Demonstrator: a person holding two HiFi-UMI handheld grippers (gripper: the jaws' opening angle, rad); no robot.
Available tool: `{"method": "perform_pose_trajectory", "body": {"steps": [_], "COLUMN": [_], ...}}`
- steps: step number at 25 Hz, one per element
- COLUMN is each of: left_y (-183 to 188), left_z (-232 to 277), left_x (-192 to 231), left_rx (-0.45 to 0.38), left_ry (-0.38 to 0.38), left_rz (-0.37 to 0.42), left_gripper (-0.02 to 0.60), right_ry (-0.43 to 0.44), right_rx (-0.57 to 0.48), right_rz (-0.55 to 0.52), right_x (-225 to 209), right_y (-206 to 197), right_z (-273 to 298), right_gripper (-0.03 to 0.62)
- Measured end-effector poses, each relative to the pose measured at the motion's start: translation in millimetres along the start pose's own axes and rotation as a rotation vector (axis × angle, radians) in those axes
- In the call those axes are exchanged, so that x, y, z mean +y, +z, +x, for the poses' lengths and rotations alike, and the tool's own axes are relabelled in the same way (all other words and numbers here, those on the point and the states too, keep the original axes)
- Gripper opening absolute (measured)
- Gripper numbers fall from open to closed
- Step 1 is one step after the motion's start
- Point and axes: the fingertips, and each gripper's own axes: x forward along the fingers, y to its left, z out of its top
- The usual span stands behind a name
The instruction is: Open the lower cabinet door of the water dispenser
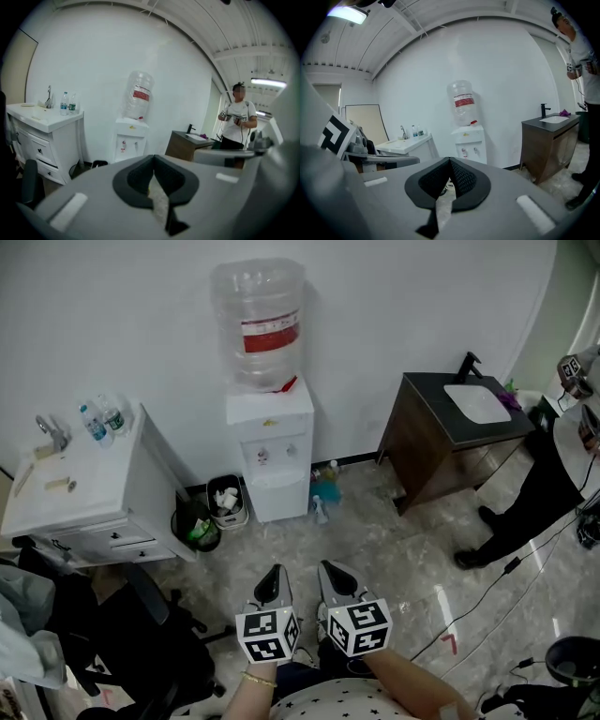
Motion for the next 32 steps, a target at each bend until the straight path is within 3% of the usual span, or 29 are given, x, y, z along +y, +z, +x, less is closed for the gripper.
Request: {"method": "perform_pose_trajectory", "body": {"steps": [7,13,19,25,32], "left_y": [7,39,50,14,-94], "left_z": [62,146,219,270,356], "left_x": [13,22,13,43,94], "left_rx": [0.017,0.008,0.015,0.088,0.134], "left_ry": [0.012,0.06,0.071,0.102,0.093], "left_rz": [0.006,-0.001,0.005,-0.04,-0.074], "left_gripper": [0.006,0.006,0.006,0.006,0.006], "right_ry": [-0.003,0.044,0.094,0.118,0.11], "right_rx": [0.006,0.023,0.07,0.131,0.175], "right_rz": [0.01,-0.058,-0.049,-0.016,-0.008], "right_x": [-40,-85,-134,-158,-199], "right_y": [9,35,44,10,-98], "right_z": [55,131,193,250,340], "right_gripper": [-0.002,-0.002,-0.002,0.0,0.008]}}
